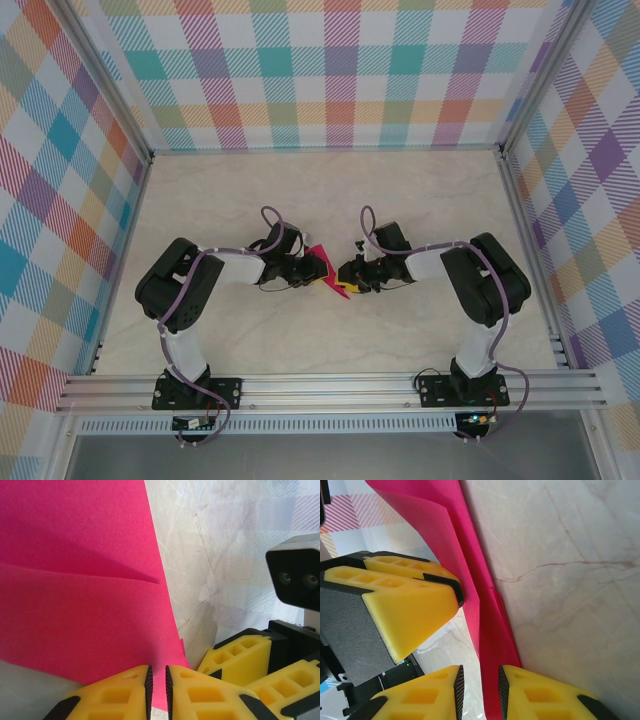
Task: Fold a paper plane with a square sheet of paper (pick it up from the middle)
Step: Fold the wing for the fifth time at the center of the table.
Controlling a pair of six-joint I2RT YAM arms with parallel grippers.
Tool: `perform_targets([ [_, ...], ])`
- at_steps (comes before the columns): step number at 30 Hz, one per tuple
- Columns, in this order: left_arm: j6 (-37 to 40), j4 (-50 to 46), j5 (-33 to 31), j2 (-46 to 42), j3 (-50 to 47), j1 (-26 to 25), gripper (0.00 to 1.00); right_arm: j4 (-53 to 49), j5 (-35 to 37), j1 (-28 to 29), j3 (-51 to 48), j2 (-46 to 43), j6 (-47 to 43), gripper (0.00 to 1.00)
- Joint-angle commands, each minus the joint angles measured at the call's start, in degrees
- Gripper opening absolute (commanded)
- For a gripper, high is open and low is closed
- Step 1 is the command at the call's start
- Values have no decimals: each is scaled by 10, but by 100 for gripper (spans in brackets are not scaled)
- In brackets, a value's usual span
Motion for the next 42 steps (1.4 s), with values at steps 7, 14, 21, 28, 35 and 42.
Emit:
perform_targets([
  [7, 12, -16, -7, 7, 12, -7, 17, -26, 35, -5, 3, -38, -22, 27],
  [14, 11, -22, -9, 8, 15, -7, 17, -87, 92, 4, 2, -99, -72, 22],
  [21, 11, -31, -15, 8, 17, -7, 16, -151, 144, 58, 38, -89, -110, 11],
  [28, 10, -38, -17, 11, 22, -8, 16, -188, 161, 89, 71, -61, -127, 10],
  [35, 9, -41, -17, 13, 24, -7, 15, -212, 180, 96, 88, -38, -129, 10],
  [42, 9, -45, -19, 18, 27, -8, 15, -225, 192, 96, 88, -33, -127, 10],
])
